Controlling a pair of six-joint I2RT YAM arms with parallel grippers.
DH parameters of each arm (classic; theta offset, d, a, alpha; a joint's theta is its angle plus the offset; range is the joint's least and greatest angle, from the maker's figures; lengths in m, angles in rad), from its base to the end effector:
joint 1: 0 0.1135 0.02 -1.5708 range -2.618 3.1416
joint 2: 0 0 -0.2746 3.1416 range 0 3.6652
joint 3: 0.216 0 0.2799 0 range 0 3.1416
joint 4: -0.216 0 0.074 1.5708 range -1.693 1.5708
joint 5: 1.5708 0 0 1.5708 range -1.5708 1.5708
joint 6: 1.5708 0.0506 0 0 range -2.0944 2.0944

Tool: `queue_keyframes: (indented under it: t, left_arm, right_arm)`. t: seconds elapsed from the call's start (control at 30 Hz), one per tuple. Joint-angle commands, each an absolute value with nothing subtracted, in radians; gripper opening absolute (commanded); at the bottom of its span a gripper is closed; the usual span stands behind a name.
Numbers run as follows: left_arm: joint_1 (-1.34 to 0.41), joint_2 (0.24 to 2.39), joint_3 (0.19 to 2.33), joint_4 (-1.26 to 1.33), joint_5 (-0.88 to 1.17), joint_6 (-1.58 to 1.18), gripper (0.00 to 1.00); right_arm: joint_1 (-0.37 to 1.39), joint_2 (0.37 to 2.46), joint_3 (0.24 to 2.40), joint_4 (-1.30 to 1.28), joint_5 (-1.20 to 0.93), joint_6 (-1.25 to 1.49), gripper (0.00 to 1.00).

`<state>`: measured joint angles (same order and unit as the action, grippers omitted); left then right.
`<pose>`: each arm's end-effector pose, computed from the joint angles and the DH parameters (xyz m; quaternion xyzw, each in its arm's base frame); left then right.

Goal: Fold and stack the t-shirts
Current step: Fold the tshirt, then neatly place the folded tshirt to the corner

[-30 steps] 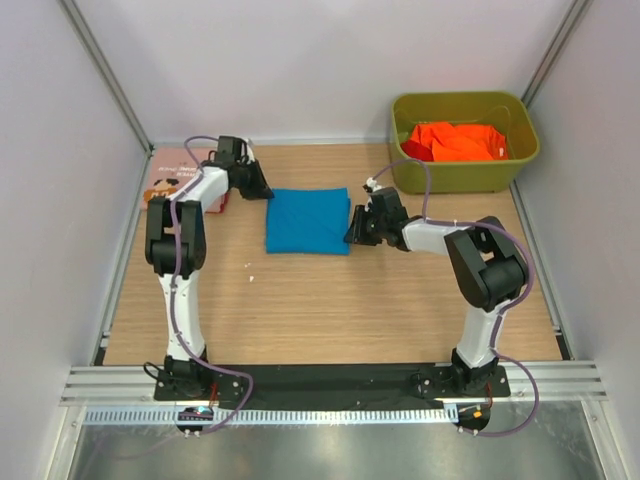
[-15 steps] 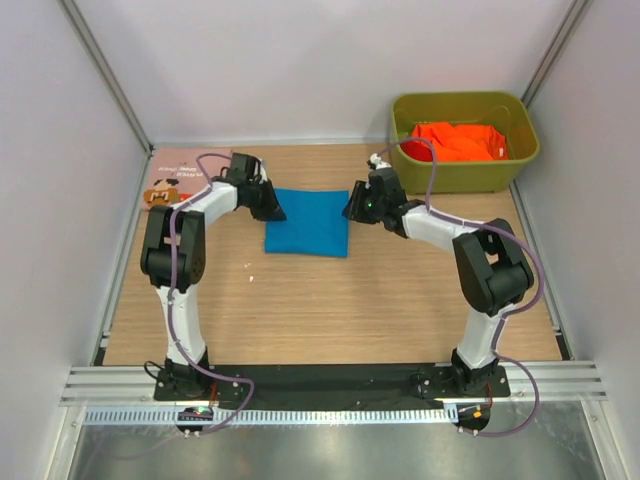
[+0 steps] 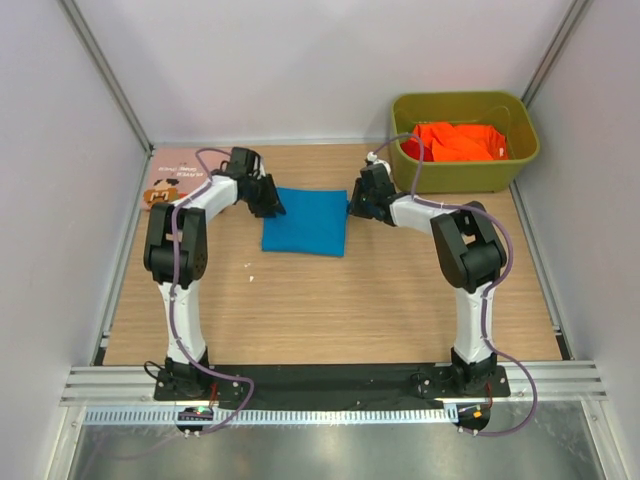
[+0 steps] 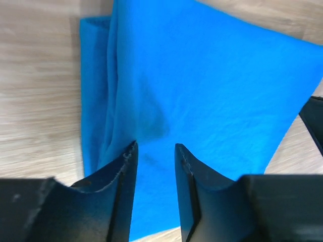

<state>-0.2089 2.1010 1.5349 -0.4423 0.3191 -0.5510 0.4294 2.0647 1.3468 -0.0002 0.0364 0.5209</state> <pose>0.4730 -0.1165 0.1511 -0.1180 0.9422 -0.2434 0.1978 0.4457 0.2021 0.1387 0.0492 0.9090 0.1744 0.3753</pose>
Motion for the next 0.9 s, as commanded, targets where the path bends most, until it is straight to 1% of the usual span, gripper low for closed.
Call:
queue_keyframes:
  t: [0.0,0.07,0.17,0.27,0.4,0.47,0.63,0.87]
  left_arm:
    - [-0.186,2.081,1.659,-0.524,0.268,-0.477,0.38]
    - [-0.167,2.136,1.759,-0.616,0.278,-0.414,0.38]
    - [-0.143,2.204,1.857,-0.690,0.345,-0.348,0.44]
    - [-0.137,2.247,1.897,-0.716,0.373,-0.299,0.48]
    - [-0.121,2.289,1.914,-0.732,0.416,-0.272,0.50]
    - [-0.114,2.302,1.916,-0.726,0.465,-0.253,0.52]
    - [-0.103,2.353,1.922,-0.718,0.489,-0.222,0.54]
    - [-0.101,2.391,1.893,-0.660,0.506,-0.261,0.50]
  right_arm:
    - [0.423,2.022,1.379,0.006,0.057,0.486,0.27]
    - [0.423,1.970,1.353,-0.023,0.046,0.471,0.28]
    - [0.423,1.889,1.306,-0.035,0.029,0.456,0.30]
    - [0.425,1.827,1.249,-0.035,0.020,0.449,0.32]
    - [0.425,1.740,1.197,-0.041,0.012,0.449,0.33]
    - [0.423,1.703,1.174,-0.043,-0.032,0.451,0.33]
    - [0.423,1.637,1.122,-0.043,-0.028,0.446,0.33]
    - [0.423,1.600,1.081,-0.026,-0.025,0.449,0.33]
